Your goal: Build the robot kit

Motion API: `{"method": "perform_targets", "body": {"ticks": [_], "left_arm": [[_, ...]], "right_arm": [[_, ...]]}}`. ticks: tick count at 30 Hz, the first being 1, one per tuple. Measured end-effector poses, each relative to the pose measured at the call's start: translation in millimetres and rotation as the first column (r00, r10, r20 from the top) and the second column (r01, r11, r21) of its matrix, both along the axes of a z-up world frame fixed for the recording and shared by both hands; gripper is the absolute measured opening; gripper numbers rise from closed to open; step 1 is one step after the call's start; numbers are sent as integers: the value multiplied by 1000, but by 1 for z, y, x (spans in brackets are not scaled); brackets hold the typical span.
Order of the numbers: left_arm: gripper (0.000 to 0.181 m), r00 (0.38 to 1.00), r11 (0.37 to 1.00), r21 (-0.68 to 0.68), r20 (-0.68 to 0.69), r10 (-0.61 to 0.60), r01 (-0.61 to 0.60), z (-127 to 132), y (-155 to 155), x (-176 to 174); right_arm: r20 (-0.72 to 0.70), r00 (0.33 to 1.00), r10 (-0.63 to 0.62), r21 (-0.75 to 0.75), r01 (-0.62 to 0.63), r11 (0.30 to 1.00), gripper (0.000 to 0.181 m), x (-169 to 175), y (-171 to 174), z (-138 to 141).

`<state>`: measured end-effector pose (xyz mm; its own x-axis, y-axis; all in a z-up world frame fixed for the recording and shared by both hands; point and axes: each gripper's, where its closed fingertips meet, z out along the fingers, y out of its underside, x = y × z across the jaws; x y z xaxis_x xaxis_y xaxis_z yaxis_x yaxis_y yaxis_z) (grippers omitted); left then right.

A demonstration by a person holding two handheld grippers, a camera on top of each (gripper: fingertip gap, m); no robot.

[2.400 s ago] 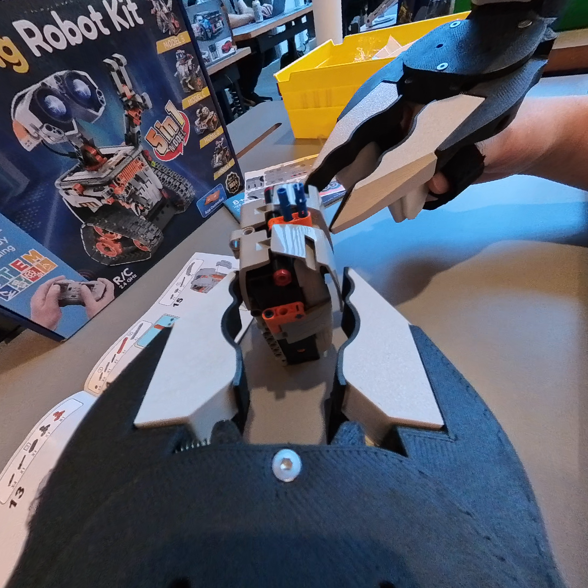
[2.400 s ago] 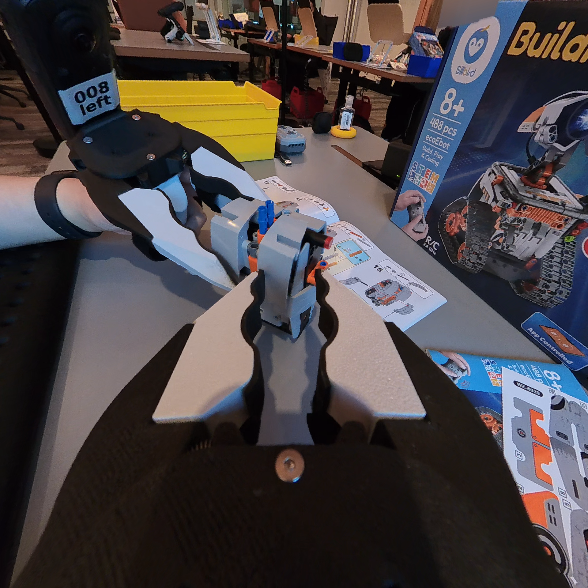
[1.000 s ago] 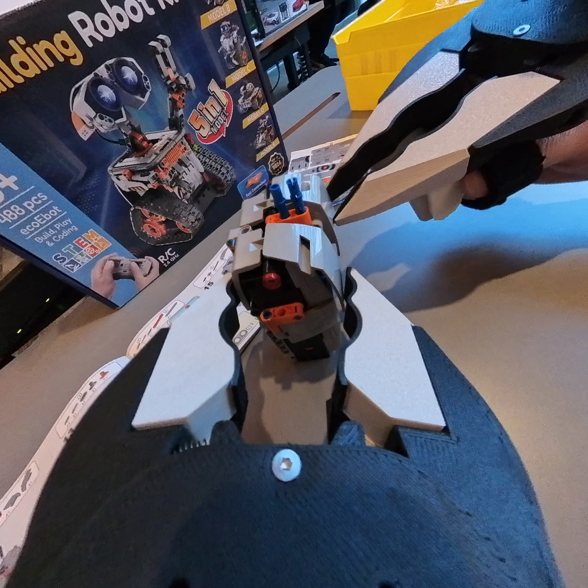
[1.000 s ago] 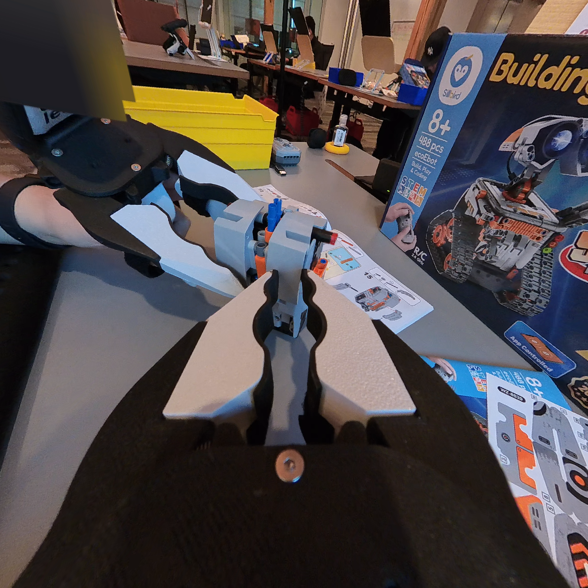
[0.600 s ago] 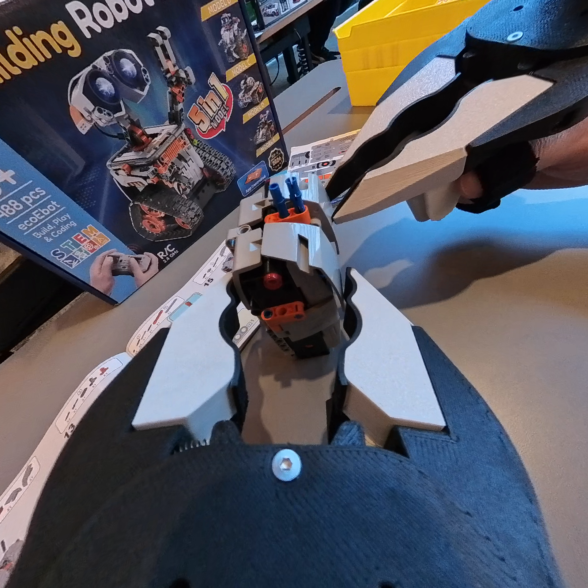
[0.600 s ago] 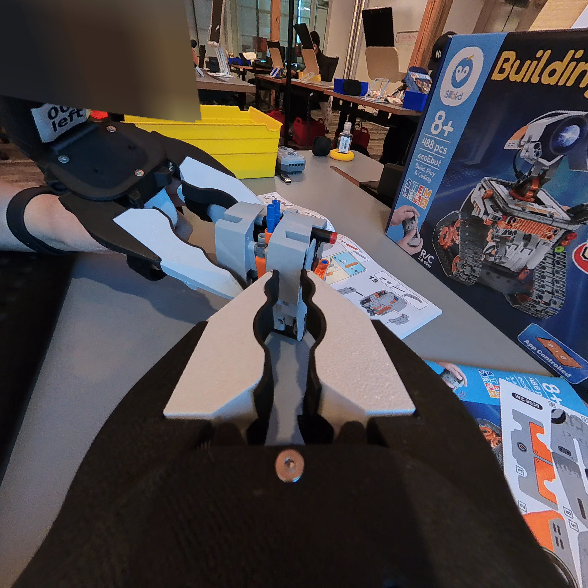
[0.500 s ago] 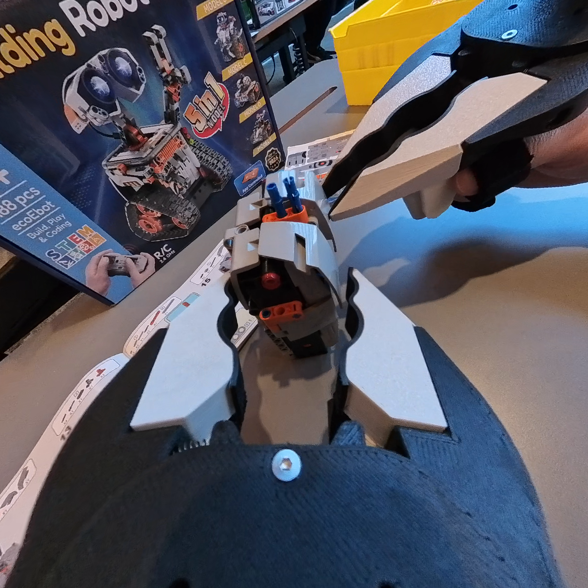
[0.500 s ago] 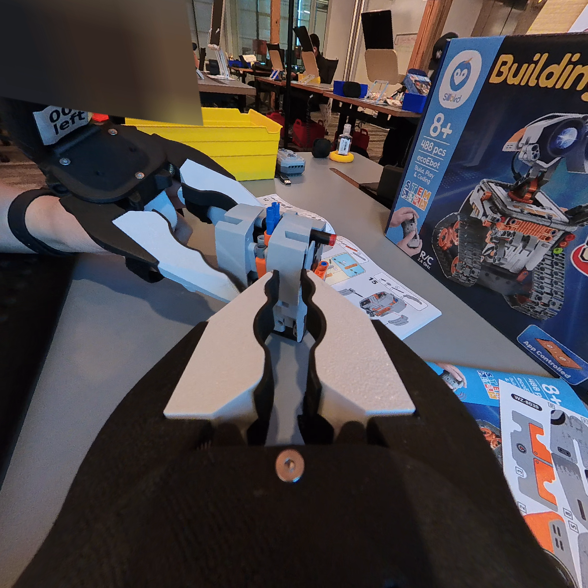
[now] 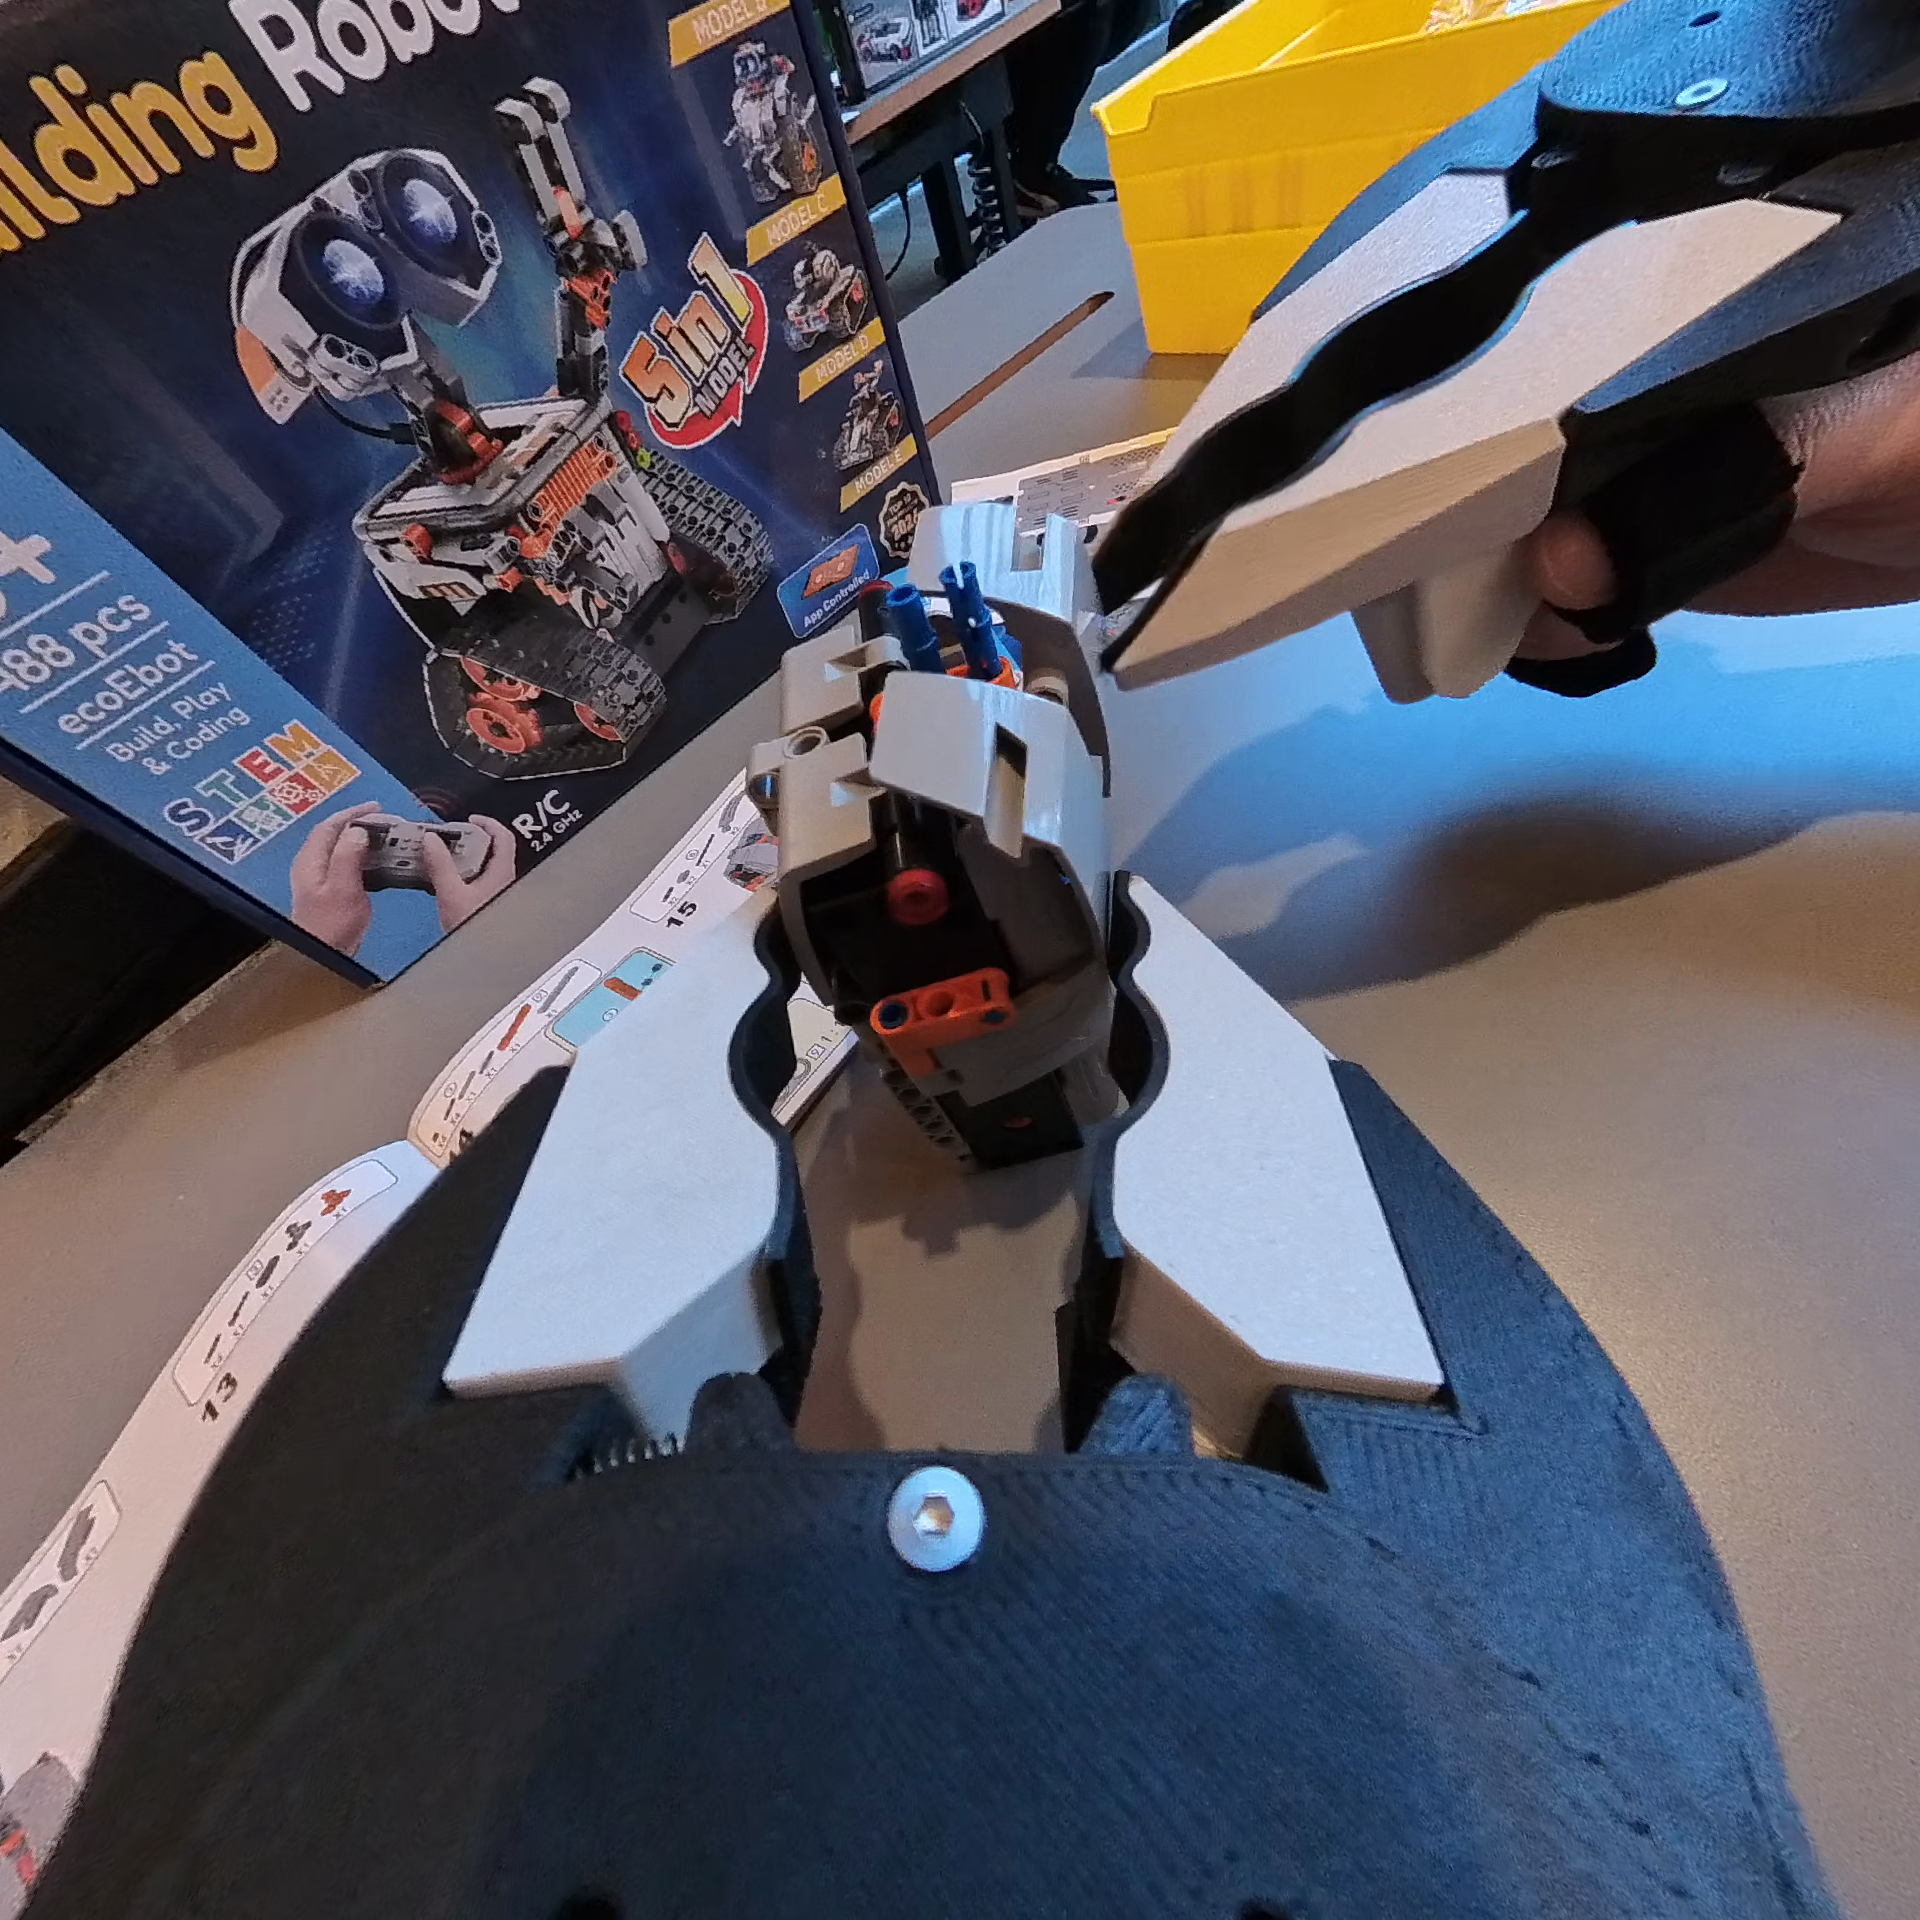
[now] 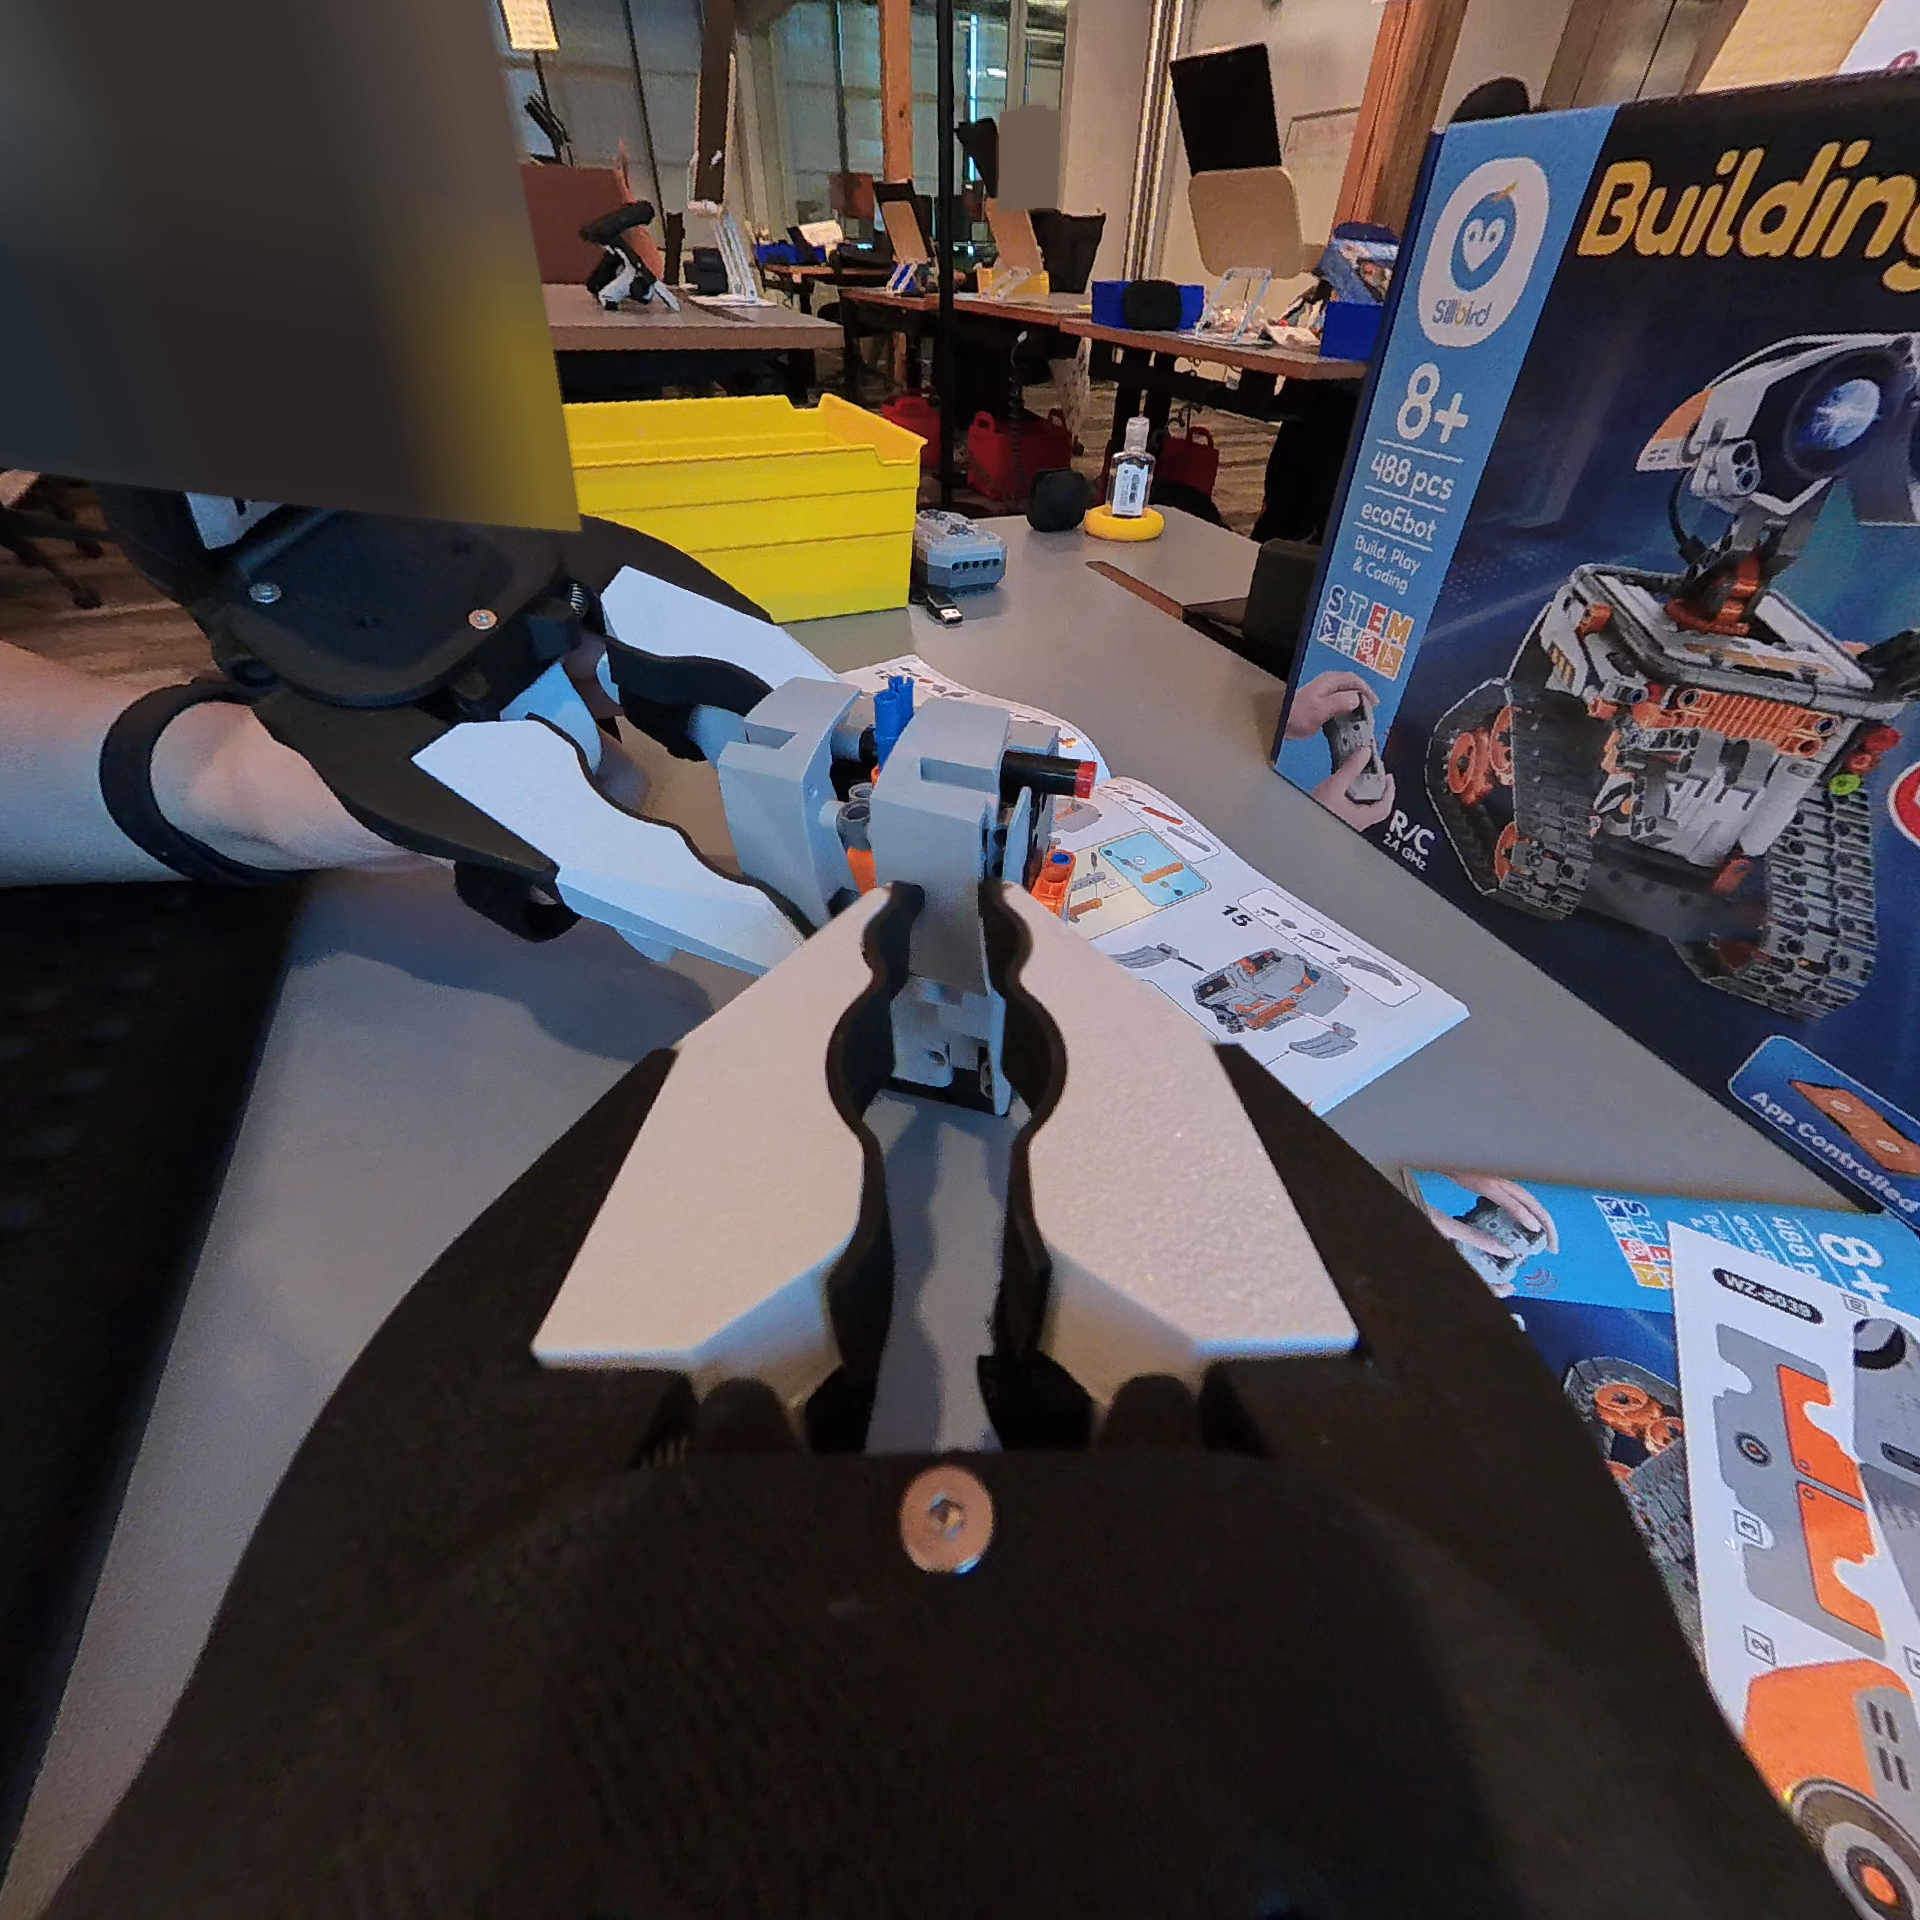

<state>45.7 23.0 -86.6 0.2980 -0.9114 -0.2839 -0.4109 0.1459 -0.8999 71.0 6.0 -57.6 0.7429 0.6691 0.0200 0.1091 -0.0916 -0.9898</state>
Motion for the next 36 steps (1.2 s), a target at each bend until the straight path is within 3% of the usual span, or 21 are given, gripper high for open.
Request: {"method": "perform_targets", "body": {"ticks": [3, 9, 16, 19, 21, 25, 30, 34, 36], "left_arm": [[58, 1000, 1000, 7, 1, -3, 3, 0, -1, 1], [60, 1000, 1000, 12, -9, -11, 12, -1, -2, 1], [80, 999, 999, -20, -17, -49, 49, -3, -8, 2], [78, 999, 999, -27, -13, -46, 46, -2, -6, 0], [75, 999, 999, -38, -9, -37, 36, -3, -2, -2], [70, 999, 995, -84, 13, -44, 45, -4, -3, 1], [64, 999, 996, -81, 42, -28, 32, -1, 1, 5], [58, 997, 993, -90, 21, -79, 81, -3, -3, 7], [57, 992, 987, -94, 11, -129, 130, -3, -6, 3]], "right_arm": [[24, 1000, -6, -12, 6, 1000, 26, -2, 1, -3], [-12, 1000, 12, -28, -12, 1000, 19, -8, 1, -1], [0, 999, 54, -54, -54, 997, 18, 4, -9, 2], [-8, 997, 77, -153, -78, 985, 15, 21, -18, -8], [-17, 994, 104, -221, -105, 970, 0, 32, -26, -17], [-85, 996, 37, -324, -63, 944, 0, 55, -20, -30], [-47, 999, 14, -458, -34, 888, 1, 61, -21, -56], [-175, 985, 0, -555, -99, 826, 1, 59, -22, -59], [-155, 987, -33, -593, -67, 803, 11, 65, -20, -68]]}}
